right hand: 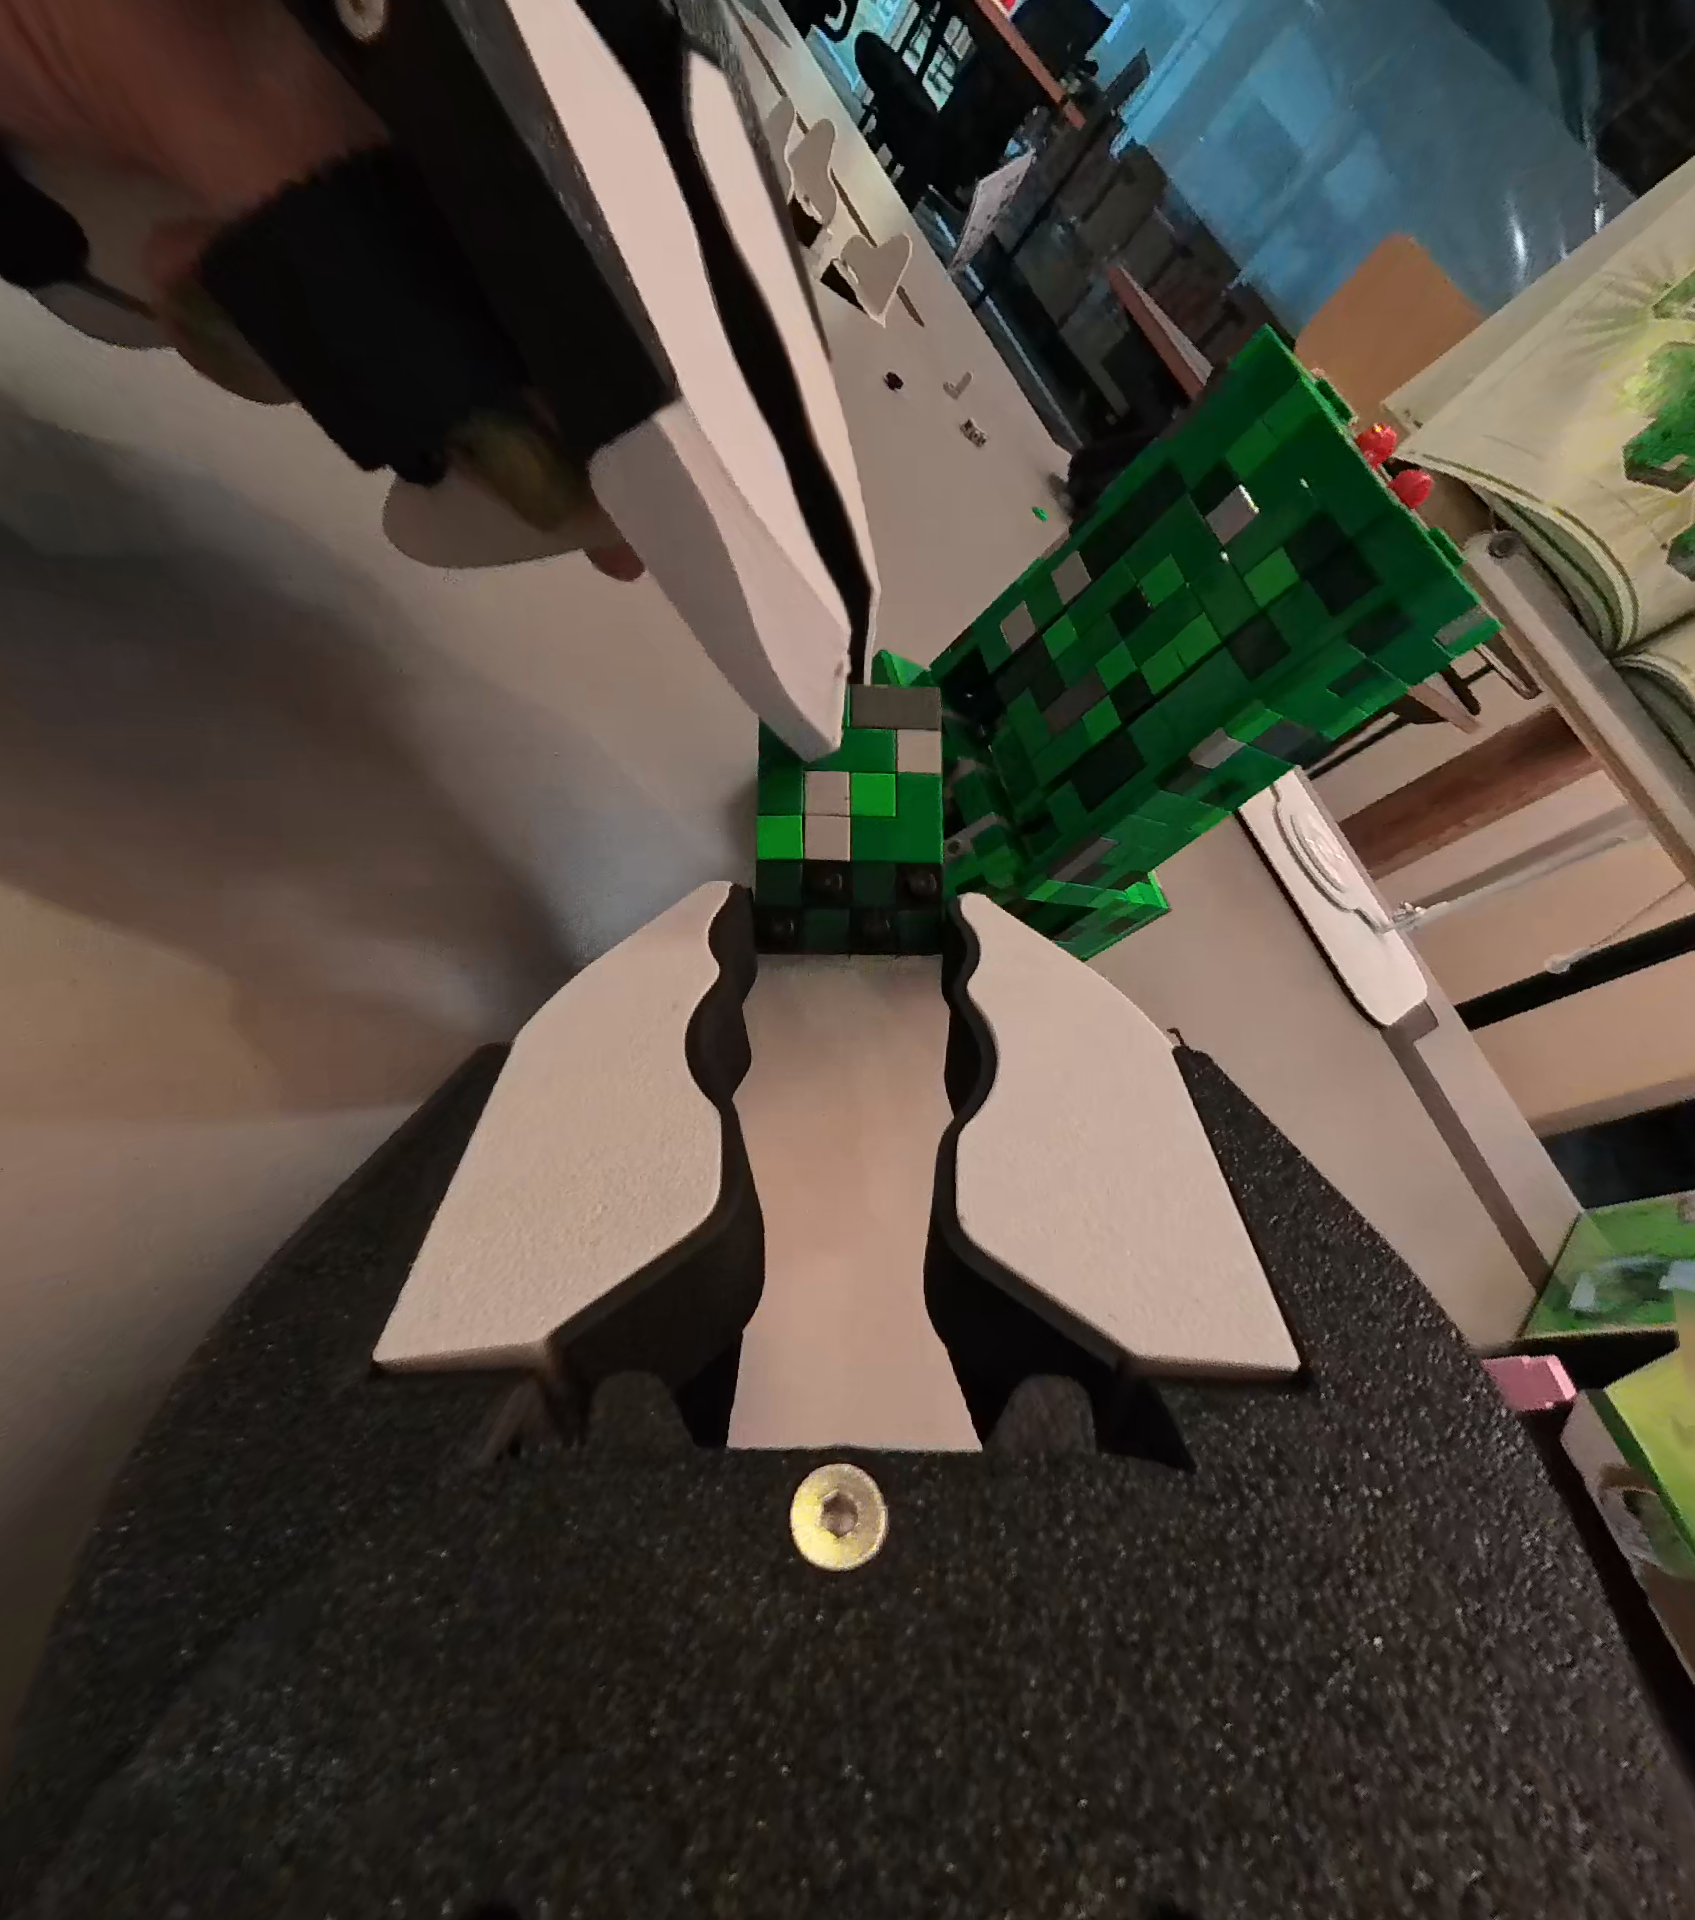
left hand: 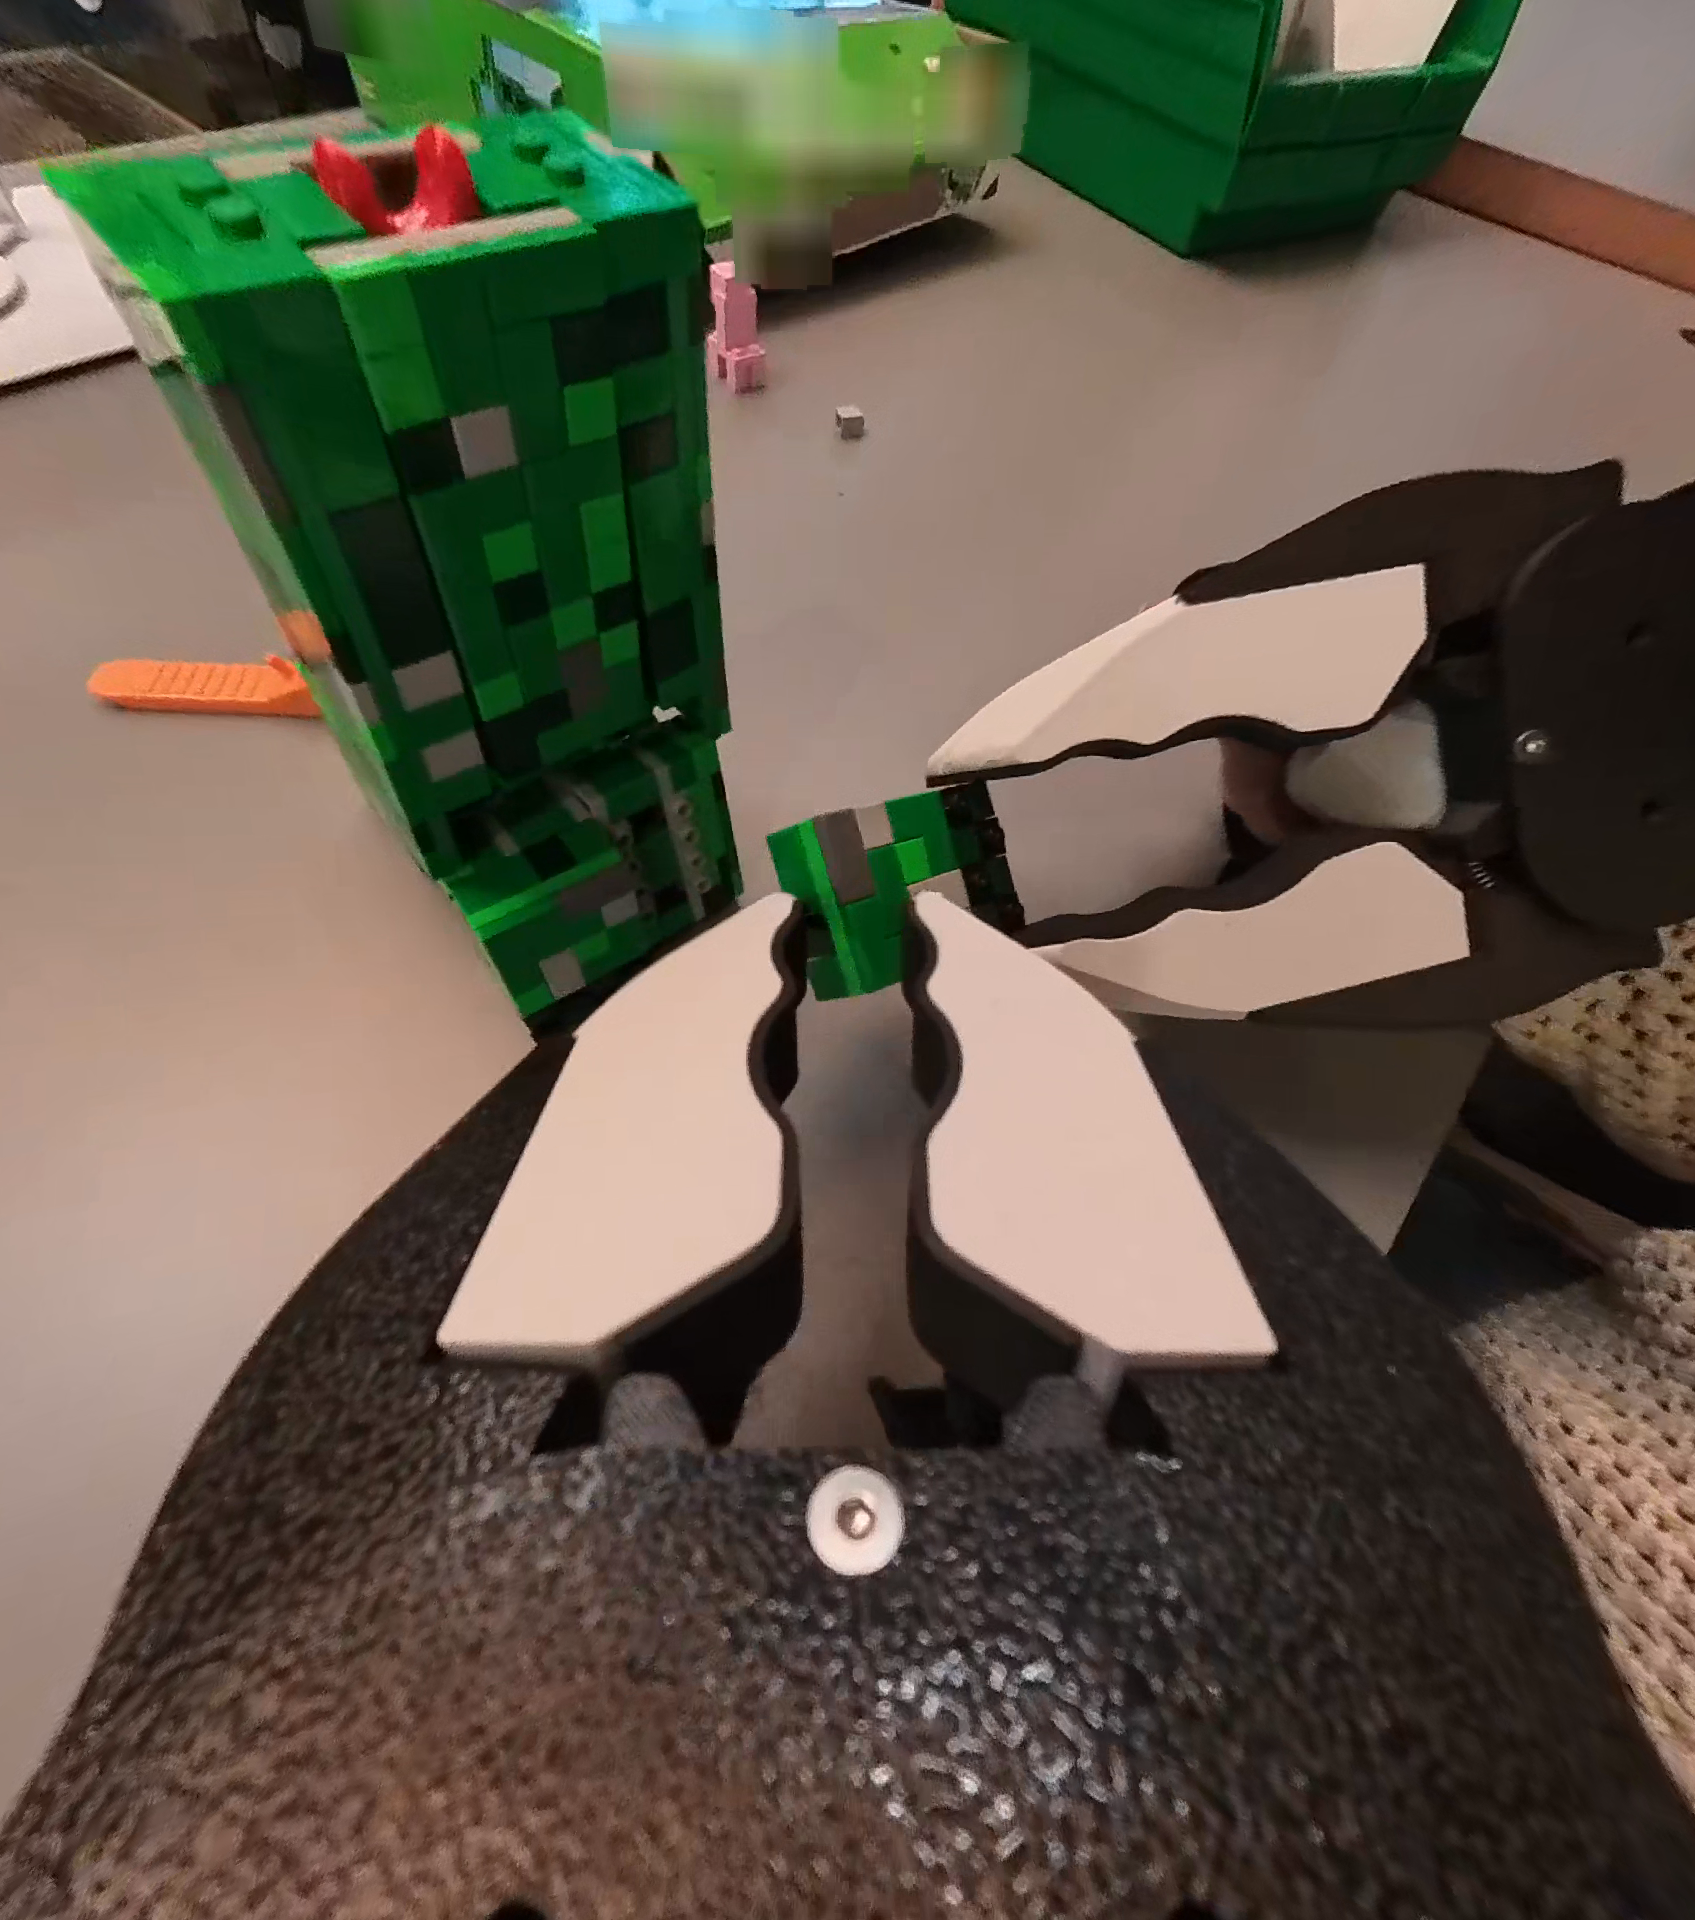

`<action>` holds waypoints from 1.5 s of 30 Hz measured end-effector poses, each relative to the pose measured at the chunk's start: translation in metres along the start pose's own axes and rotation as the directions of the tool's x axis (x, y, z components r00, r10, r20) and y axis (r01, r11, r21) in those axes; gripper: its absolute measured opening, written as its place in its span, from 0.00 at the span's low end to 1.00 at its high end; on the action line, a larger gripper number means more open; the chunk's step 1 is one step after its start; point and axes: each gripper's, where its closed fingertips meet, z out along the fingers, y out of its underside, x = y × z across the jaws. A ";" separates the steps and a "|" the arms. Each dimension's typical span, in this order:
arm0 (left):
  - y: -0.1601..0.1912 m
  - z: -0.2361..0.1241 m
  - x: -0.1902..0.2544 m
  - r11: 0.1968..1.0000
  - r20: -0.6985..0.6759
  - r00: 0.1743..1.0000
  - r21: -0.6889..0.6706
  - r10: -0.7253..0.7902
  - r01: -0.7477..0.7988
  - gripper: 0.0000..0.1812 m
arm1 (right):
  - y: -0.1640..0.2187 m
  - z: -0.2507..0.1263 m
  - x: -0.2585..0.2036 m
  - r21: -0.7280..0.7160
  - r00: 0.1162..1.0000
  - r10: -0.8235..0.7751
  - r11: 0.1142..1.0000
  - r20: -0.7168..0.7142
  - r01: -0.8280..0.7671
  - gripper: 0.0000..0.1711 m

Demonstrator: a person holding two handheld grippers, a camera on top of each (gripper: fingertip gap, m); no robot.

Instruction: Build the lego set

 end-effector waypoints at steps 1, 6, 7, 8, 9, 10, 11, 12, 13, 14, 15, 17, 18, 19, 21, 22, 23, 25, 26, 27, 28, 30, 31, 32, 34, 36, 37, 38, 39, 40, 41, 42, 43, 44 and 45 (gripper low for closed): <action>-0.001 -0.001 0.000 1.000 0.004 1.000 0.001 0.006 -0.006 0.09 | 0.000 0.000 0.000 0.001 1.000 0.001 1.000 -0.001 -0.001 0.20; -0.004 -0.004 0.001 1.000 0.016 1.000 0.003 0.026 -0.026 0.08 | -0.001 0.000 0.000 0.007 1.000 -0.001 1.000 -0.007 0.001 0.20; -0.004 -0.004 0.002 1.000 0.016 1.000 0.005 0.027 -0.027 0.08 | -0.002 0.000 0.001 0.010 1.000 0.000 1.000 -0.009 0.000 0.20; -0.005 -0.005 0.002 1.000 0.016 0.999 0.006 0.028 -0.028 0.08 | -0.002 0.000 0.001 0.012 1.000 0.001 1.000 -0.010 -0.001 0.20; -0.005 -0.005 0.002 1.000 0.016 0.999 0.008 0.030 -0.030 0.08 | -0.003 -0.001 0.001 0.014 1.000 0.002 1.000 -0.011 -0.002 0.20; -0.006 -0.005 0.003 0.999 0.016 0.999 0.010 0.031 -0.032 0.08 | -0.003 -0.001 0.001 0.017 1.000 0.001 1.000 -0.014 0.000 0.20; -0.006 -0.005 0.003 0.999 0.017 0.999 0.016 0.029 -0.029 0.08 | -0.004 -0.002 0.002 0.022 1.000 -0.003 1.000 -0.021 0.003 0.20; -0.008 -0.006 0.002 0.999 0.024 1.000 0.027 0.021 -0.021 0.06 | -0.006 -0.002 0.002 0.030 1.000 -0.004 1.000 -0.027 0.005 0.20; -0.011 -0.008 -0.002 0.999 0.048 0.999 0.049 0.008 -0.011 0.05 | -0.007 -0.003 0.003 0.038 0.999 -0.007 0.999 -0.031 0.008 0.20; -0.013 -0.010 -0.005 0.997 0.068 0.998 0.070 0.000 -0.005 0.10 | -0.009 -0.004 0.003 0.046 0.999 -0.011 0.999 -0.038 0.013 0.20; -0.015 -0.012 -0.006 0.996 0.072 0.997 0.087 -0.011 0.005 0.15 | -0.010 -0.005 0.004 0.053 0.999 -0.016 0.998 -0.045 0.019 0.20; -0.017 -0.015 -0.007 0.993 0.041 0.997 0.103 -0.061 0.057 0.23 | -0.013 -0.007 0.005 0.073 0.998 -0.017 0.997 -0.055 0.021 0.20; -0.016 -0.016 -0.006 0.991 0.017 0.996 0.103 -0.089 0.087 0.25 | -0.014 -0.008 0.005 0.084 0.998 -0.012 0.996 -0.058 0.016 0.20; -0.015 -0.016 -0.005 0.989 -0.007 0.993 0.096 -0.114 0.114 0.26 | -0.016 -0.009 0.006 0.097 0.998 -0.007 0.995 -0.061 0.013 0.20; -0.011 -0.015 -0.004 0.986 -0.041 0.988 0.074 -0.147 0.150 0.26 | -0.019 -0.011 0.007 0.119 0.998 -0.004 0.993 -0.066 0.012 0.20; -0.010 -0.014 -0.002 0.984 -0.063 0.985 0.067 -0.158 0.162 0.26 | -0.020 -0.011 0.007 0.126 0.998 -0.006 0.992 -0.062 0.014 0.20; -0.009 -0.013 0.001 0.983 -0.095 0.981 0.060 -0.169 0.175 0.25 | -0.021 -0.012 0.006 0.132 0.998 -0.011 0.991 -0.059 0.019 0.20; -0.007 -0.010 0.010 0.979 -0.164 0.967 0.036 -0.195 0.203 0.22 | -0.023 -0.012 0.004 0.143 0.998 -0.029 0.989 -0.056 0.037 0.20; -0.006 -0.009 0.012 0.977 -0.183 0.962 0.025 -0.205 0.213 0.20 | -0.023 -0.012 0.002 0.149 0.998 -0.035 0.988 -0.047 0.041 0.20; -0.005 -0.008 0.013 0.977 -0.197 0.959 0.025 -0.204 0.213 0.18 | -0.024 -0.012 0.000 0.153 0.998 -0.038 0.987 -0.041 0.044 0.20; -0.006 -0.008 0.014 0.977 -0.202 0.959 0.033 -0.200 0.211 0.16 | -0.023 -0.012 0.000 0.149 0.998 -0.042 0.988 -0.041 0.047 0.20; -0.006 -0.008 0.014 0.983 -0.208 0.964 0.042 -0.167 0.180 0.13 | -0.020 -0.010 -0.001 0.135 0.999 -0.030 0.990 -0.030 0.034 0.20; -0.007 -0.009 0.014 0.987 -0.212 0.967 0.048 -0.139 0.152 0.11 | -0.017 -0.009 -0.002 0.118 1.000 0.006 0.993 -0.001 -0.006 0.20; -0.006 -0.009 0.013 0.993 -0.202 0.974 0.044 -0.103 0.114 0.10 | -0.015 -0.009 -0.005 0.113 0.998 0.051 0.992 0.048 -0.056 0.20; 0.001 -0.009 0.009 0.999 -0.172 0.985 -0.012 0.033 -0.036 0.10 | -0.016 -0.011 -0.006 0.126 0.975 0.160 0.976 0.152 -0.180 0.25; 0.009 -0.011 0.010 0.974 -0.161 0.966 -0.068 0.204 -0.217 0.10 | -0.017 -0.015 -0.007 0.122 0.937 0.214 0.959 0.277 -0.255 0.27; 0.012 -0.012 0.012 0.949 -0.179 0.943 -0.095 0.282 -0.302 0.10 | -0.016 -0.016 -0.009 0.101 0.917 0.218 0.959 0.335 -0.265 0.26; 0.017 -0.013 0.019 0.914 -0.227 0.905 -0.110 0.359 -0.390 0.10 | -0.015 -0.017 -0.010 0.083 0.899 0.210 0.962 0.384 -0.260 0.26; 0.021 -0.015 0.026 0.874 -0.277 0.860 -0.113 0.428 -0.472 0.10 | -0.016 -0.018 -0.013 0.074 0.878 0.198 0.964 0.435 -0.254 0.25; 0.024 -0.015 0.031 0.836 -0.304 0.820 -0.116 0.485 -0.537 0.10 | -0.018 -0.019 -0.019 0.061 0.845 0.189 0.966 0.501 -0.253 0.24; 0.026 -0.013 0.031 0.806 -0.307 0.797 -0.134 0.520 -0.577 0.10 | -0.019 -0.020 -0.024 0.046 0.809 0.185 0.967 0.559 -0.252 0.24; 0.028 -0.012 0.029 0.782 -0.309 0.784 -0.162 0.538 -0.601 0.10 | -0.020 -0.021 -0.030 0.027 0.769 0.176 0.970 0.615 -0.243 0.24; 0.031 -0.010 0.028 0.763 -0.317 0.773 -0.186 0.549 -0.618 0.10 | -0.020 -0.022 -0.034 0.008 0.736 0.175 0.971 0.654 -0.238 0.24; 0.034 -0.009 0.026 0.749 -0.323 0.765 -0.204 0.557 -0.631 0.10 | -0.020 -0.020 -0.036 -0.005 0.714 0.179 0.971 0.677 -0.239 0.24; 0.036 -0.009 0.026 0.739 -0.329 0.760 -0.216 0.561 -0.638 0.10 | -0.019 -0.018 -0.037 -0.010 0.706 0.174 0.973 0.686 -0.230 0.23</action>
